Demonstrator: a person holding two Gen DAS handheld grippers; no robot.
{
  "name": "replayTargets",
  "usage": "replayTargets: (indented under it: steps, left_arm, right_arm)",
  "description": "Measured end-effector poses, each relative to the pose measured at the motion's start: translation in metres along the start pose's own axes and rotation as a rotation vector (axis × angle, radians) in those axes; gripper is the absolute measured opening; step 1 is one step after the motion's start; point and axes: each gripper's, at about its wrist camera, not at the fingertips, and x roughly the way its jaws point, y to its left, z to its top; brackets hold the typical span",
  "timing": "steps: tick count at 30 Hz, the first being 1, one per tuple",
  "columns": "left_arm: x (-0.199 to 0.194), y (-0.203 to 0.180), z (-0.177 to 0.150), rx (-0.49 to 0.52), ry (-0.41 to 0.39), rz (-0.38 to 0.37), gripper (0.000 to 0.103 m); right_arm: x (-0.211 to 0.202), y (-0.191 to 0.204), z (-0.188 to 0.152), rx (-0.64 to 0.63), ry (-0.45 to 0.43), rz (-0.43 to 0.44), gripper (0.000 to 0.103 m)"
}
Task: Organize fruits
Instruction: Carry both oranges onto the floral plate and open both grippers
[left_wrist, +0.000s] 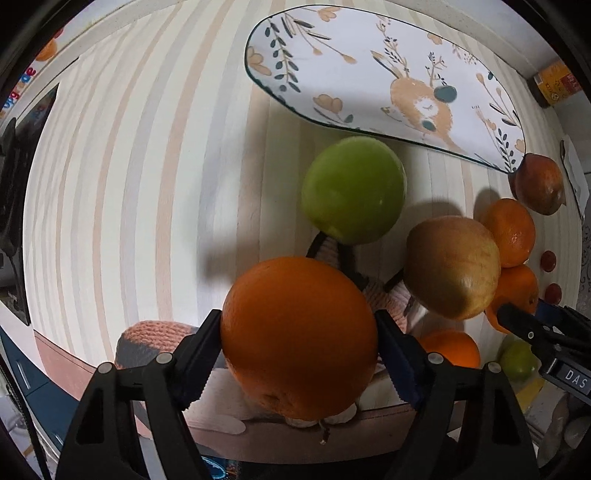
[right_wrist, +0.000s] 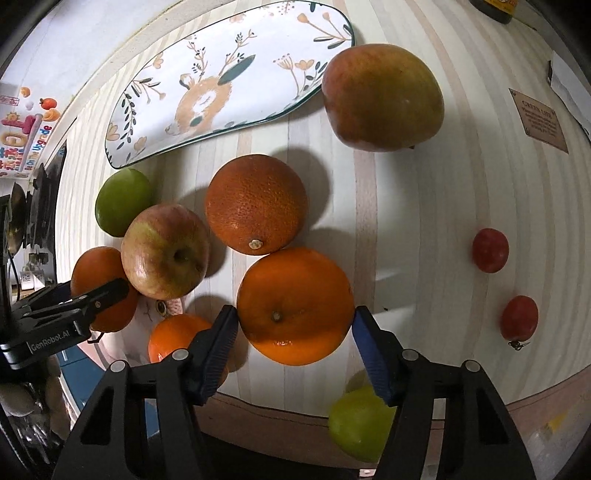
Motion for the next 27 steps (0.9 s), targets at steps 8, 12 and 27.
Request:
replayTargets:
  steps: [8, 12, 27]
  left_arm:
    - [0.009, -0.023, 0.014, -0.023, -0.014, 0.01, 0.077]
    - [-0.007, -0.02, 0.006, -0.029, -0.044, 0.001, 0.077]
    - [-0.137, -0.046, 0.095, -0.014, -0.282, -0.16, 0.077]
  right_arm:
    - [0.005, 0.008, -0.002, -0.03, -0.01, -0.036, 0.066]
    - [0.001, 0.009, -0.007, -0.032, -0.022, -0.032, 0.065]
    - [-0.111, 0.024, 0.045, -0.039, -0.258, 0.108, 0.065]
